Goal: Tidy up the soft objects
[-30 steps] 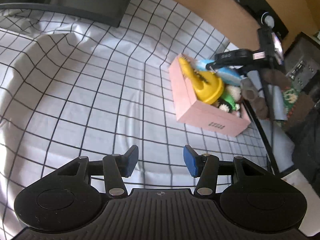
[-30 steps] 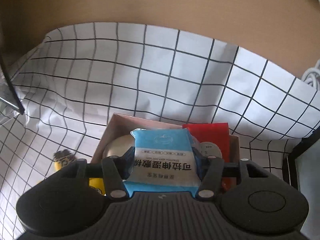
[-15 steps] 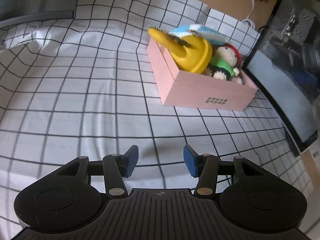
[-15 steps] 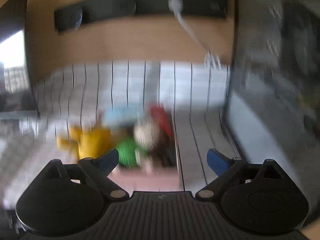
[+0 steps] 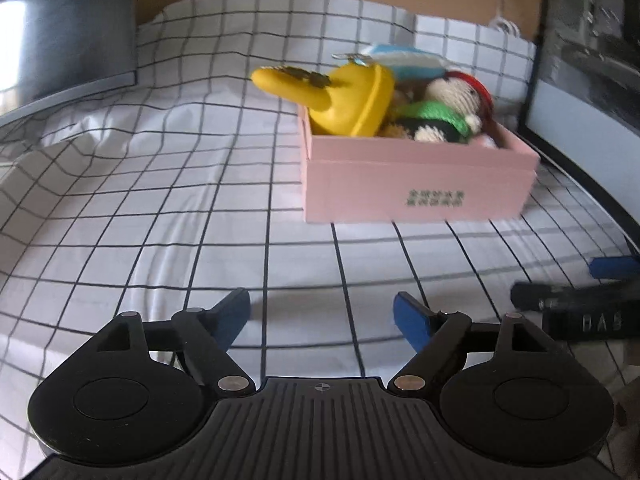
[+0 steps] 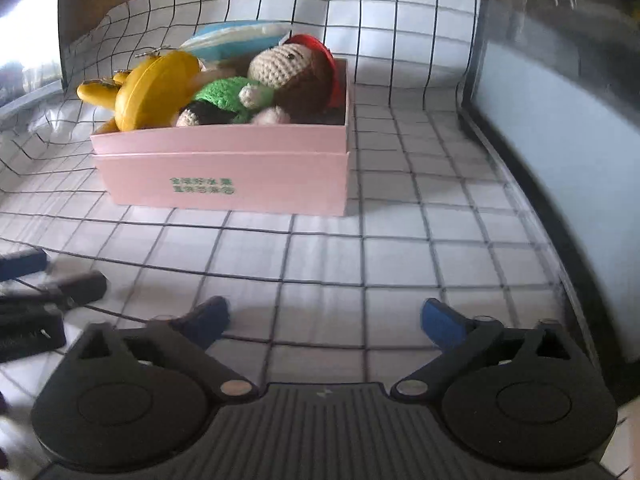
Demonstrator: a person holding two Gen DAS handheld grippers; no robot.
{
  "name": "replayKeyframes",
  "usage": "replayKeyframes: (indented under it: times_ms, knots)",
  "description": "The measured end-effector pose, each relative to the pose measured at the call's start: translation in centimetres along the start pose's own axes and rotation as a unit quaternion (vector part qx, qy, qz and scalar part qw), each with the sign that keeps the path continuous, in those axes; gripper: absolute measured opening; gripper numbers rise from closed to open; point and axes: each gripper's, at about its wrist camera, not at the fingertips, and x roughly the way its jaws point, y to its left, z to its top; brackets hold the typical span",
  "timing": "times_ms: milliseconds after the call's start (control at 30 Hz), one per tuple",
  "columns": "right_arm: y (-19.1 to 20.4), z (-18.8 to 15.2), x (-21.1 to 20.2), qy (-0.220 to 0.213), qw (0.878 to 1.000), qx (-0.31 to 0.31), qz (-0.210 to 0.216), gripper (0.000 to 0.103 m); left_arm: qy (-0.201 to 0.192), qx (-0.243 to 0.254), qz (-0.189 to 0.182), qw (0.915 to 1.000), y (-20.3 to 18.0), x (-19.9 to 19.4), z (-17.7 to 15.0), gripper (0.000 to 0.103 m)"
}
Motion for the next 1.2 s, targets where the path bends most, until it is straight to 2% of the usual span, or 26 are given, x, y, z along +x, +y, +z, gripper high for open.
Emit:
replayKeyframes:
  times_ms: [67,200,333,600,1200]
  knots:
    - [0.2,0.1,0.3,-0.009,1.000,-0.011,-0.010,0.103,-0.013,-0.003,0.009,0.9999,-0.3,0.4,0.1,0.083]
    - [-0.2,0.0,1.1,-0.028,0.999,-0.007,0.014,0.103,-0.018,-0.008,0.024,0.9995,-0.9,0.8,0.2,0.083]
    - [0.1,0.0,1.1,-0.030,0.999,0.012,0.006,0.103,-0.016,0.000,0.023,0.9996,-1.4,0.9,0.2,0.083]
    - [0.2,-0.2,1.2,-0.052,0.999,0.011,0.007,0.103,-0.014,0.009,0.026,0.9995,-1.9,0.9,0.1,0.082]
    - [0.3,-0.4,0.9,-0.053,0.998,0.017,0.002,0.103,-0.014,0.007,0.023,0.9996,-1.6,0.8,0.0,0.083]
